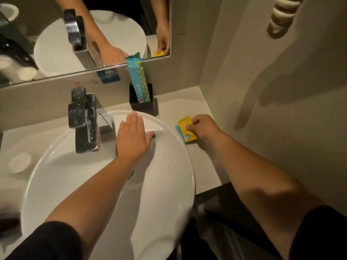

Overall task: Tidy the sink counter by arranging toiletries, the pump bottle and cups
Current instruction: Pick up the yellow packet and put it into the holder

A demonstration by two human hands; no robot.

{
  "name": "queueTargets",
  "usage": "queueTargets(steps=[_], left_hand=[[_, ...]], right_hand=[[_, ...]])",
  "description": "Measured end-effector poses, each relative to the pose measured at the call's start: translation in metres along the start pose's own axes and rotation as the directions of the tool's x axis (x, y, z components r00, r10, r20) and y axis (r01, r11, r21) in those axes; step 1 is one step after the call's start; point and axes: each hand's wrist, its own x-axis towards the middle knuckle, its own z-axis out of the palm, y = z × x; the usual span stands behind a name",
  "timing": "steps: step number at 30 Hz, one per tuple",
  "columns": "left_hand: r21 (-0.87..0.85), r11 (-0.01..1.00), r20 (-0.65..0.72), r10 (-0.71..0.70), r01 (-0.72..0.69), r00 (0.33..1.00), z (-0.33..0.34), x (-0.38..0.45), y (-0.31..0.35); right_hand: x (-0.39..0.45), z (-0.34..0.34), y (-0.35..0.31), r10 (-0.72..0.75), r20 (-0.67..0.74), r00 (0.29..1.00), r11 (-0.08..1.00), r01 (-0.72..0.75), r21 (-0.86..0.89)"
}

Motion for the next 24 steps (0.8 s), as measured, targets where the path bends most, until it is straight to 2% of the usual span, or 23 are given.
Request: queueTargets(steps=[6, 9, 14, 19, 24], left_hand=[[-0.020, 1.000, -0.011, -0.016, 0.016, 1.000, 0.001, 0.000, 0.000], [-0.006, 1.000, 0.001, -0.020, 0.020, 1.000, 0.002, 0.001, 0.000], [0.002, 1.000, -0.006, -0.028, 0.028, 1.000, 0.004, 0.001, 0.000], [0.019, 0.999, 0.004, -0.029, 0.029, 1.000, 0.003, 0.001, 0.001], [-0.002, 1.000, -0.006, -0.022, 0.022, 1.000, 0.002, 0.001, 0.001]], right_hand=[[0.014, 0.014, 0.000, 0.035, -0.015, 0.999, 0.967, -0.037, -0.252], [0.016, 0.015, 0.000, 0.056, -0.007, 0.998, 0.951, -0.055, -0.305], [0.021, 0.014, 0.002, 0.094, 0.009, 0.996, 0.965, -0.089, -0.246], [0.022, 0.010, -0.002, 0.081, 0.117, 0.990, 0.967, -0.049, -0.252], [0.018, 0.005, -0.004, 0.037, 0.088, 0.995, 0.998, -0.032, -0.058]])
